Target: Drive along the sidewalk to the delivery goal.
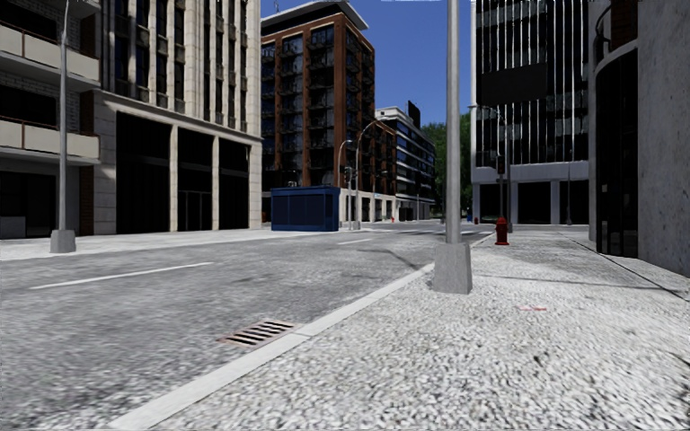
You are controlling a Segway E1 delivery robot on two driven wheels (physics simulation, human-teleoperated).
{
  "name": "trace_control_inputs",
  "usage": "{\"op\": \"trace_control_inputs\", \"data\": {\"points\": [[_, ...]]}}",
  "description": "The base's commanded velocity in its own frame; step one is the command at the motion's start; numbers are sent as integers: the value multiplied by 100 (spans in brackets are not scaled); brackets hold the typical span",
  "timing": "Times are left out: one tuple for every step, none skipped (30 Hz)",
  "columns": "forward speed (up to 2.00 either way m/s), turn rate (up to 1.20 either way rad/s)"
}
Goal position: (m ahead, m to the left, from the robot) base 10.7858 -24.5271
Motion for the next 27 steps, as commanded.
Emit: {"op": "trace_control_inputs", "data": {"points": [[200,-52],[200,-52],[200,-61],[200,-68],[200,-70],[200,-70],[200,-71],[200,-71],[200,-71],[200,-71],[200,-71],[200,-71],[200,-71],[200,-81],[200,-85],[200,-85],[200,-85],[200,-86],[200,-86],[200,-86],[200,-86],[200,-86],[200,-86],[200,-86],[200,-83],[200,-83],[200,-82]]}}
